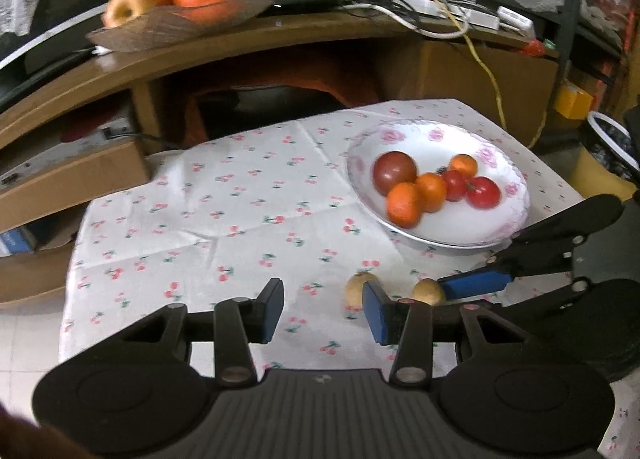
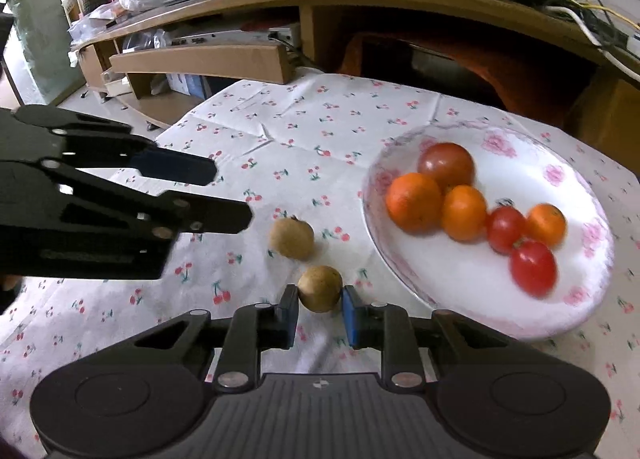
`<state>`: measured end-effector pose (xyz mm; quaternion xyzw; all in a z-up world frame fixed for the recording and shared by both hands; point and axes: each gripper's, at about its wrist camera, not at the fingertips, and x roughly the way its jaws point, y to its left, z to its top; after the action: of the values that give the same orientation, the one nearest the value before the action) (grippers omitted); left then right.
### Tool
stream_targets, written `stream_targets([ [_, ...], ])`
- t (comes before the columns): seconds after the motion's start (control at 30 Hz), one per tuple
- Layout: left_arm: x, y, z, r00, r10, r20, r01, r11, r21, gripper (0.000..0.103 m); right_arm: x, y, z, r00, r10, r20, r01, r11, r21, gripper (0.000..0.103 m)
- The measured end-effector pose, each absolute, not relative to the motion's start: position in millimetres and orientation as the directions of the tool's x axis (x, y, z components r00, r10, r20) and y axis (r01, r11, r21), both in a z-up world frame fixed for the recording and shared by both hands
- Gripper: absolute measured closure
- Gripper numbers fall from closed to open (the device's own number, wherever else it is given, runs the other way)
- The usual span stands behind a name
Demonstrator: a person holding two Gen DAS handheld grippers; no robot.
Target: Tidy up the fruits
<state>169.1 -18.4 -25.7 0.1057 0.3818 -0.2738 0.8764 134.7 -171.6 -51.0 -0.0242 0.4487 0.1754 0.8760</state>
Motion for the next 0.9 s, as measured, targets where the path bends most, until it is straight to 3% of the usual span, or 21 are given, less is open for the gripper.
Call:
stream_targets([
  [0.3, 169, -50, -49, 0.553, -0.377, -0.743, 0.6, 0.799, 0.041, 0.055, 108, -206, -48, 0.532, 0.241, -0.812, -0.271, 0.957, 0.107, 0.081],
  [0.47, 171, -63, -55, 0.553, -0.354, -0.754, 0.596, 0.8, 0.062, 0.072, 104, -215, -49, 0.534, 0.233, -0.813, -0.268, 0.958, 0.099, 0.081],
  [0.9, 122, -64, -44, 0.52, -0.369, -0.77, 0.626, 0.778, 0.05, 0.073, 82, -222, -42, 0.557, 0.204, -0.805, -0.28, 0.959, 0.05, 0.08],
])
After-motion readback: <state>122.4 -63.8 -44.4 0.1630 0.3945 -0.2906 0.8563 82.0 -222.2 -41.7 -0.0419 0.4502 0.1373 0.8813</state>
